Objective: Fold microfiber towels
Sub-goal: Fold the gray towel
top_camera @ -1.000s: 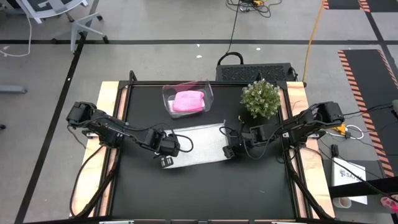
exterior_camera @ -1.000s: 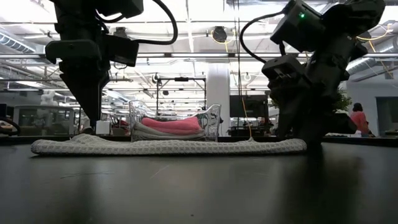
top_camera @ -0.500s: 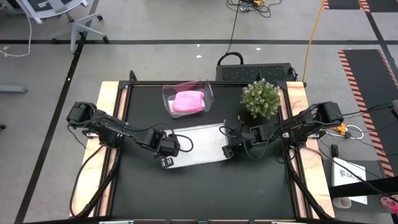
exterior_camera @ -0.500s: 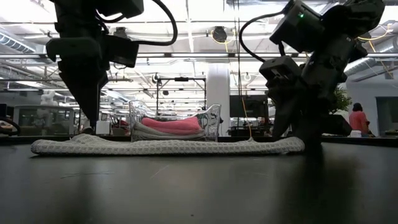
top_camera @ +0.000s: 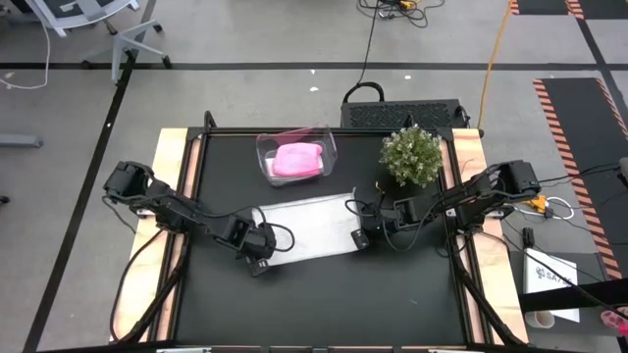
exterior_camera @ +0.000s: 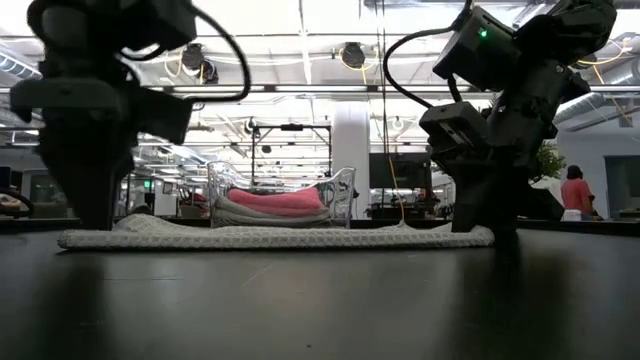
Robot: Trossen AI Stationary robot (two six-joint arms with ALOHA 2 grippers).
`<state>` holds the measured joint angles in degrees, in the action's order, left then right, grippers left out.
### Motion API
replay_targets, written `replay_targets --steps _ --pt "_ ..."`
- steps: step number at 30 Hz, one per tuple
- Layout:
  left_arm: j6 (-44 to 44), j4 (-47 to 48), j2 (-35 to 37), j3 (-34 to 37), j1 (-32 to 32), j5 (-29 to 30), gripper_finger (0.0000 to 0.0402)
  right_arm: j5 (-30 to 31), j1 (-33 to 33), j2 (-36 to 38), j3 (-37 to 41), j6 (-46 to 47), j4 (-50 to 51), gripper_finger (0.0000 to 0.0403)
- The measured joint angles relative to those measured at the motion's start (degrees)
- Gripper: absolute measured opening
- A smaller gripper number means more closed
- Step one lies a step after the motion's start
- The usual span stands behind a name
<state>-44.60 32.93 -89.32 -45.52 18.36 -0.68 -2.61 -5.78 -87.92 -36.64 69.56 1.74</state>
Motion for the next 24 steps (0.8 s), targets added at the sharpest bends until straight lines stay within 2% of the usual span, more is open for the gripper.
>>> replay_targets --steps 6,13,24 --pt "-4.1 -7.9 0.4 4.9 0.9 -0.3 0.0088 0.0 0.0 0.0 0.0 0.1 0.0 0.0009" --pt "-4.0 -12.3 0.1 5.2 0.9 -0.4 0.0088 -0.1 -1.1 0.1 0.0 1.3 0.5 0.0003" --pt "-3.4 -10.4 0.0 5.2 2.0 -2.4 0.0088 -0.2 -1.2 0.2 -0.2 0.2 3.9 0.0001"
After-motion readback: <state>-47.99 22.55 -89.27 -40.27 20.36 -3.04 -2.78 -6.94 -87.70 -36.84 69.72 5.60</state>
